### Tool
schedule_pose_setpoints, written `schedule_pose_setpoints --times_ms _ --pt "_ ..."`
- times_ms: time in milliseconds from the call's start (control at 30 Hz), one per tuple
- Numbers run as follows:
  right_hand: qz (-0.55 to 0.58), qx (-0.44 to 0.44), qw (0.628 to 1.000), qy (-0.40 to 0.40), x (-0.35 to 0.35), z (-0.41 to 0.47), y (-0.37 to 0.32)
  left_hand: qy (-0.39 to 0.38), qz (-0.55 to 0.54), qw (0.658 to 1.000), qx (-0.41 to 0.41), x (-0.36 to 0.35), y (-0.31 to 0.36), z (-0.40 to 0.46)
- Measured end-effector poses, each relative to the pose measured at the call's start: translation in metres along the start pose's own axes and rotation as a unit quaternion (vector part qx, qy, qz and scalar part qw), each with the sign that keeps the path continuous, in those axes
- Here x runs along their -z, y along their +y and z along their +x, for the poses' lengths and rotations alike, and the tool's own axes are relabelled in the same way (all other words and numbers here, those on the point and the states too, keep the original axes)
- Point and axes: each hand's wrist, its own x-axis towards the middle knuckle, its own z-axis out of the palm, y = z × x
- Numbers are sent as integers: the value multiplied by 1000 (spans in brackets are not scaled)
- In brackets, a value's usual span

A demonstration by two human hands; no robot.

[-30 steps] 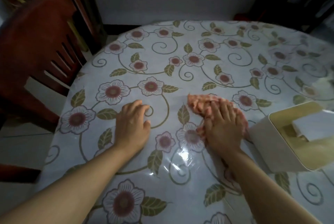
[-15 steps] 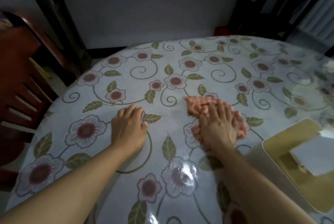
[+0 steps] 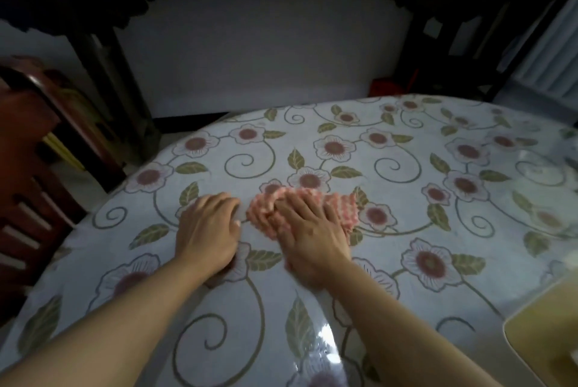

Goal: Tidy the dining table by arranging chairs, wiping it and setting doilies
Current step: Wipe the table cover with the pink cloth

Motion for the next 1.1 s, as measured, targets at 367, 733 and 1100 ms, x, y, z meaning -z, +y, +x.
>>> schedule_pose_setpoints --times_ms 367,733,1100 --pt "35 -418 907 39 26 58 106 -13 -40 996 76 -15 -20 36" --pt "17 -275 961 25 14 121 57 14 -109 989 100 -20 -25 36" --pt "-66 104 991 -55 -29 121 -101 150 -374 902 153 -11 -25 34"
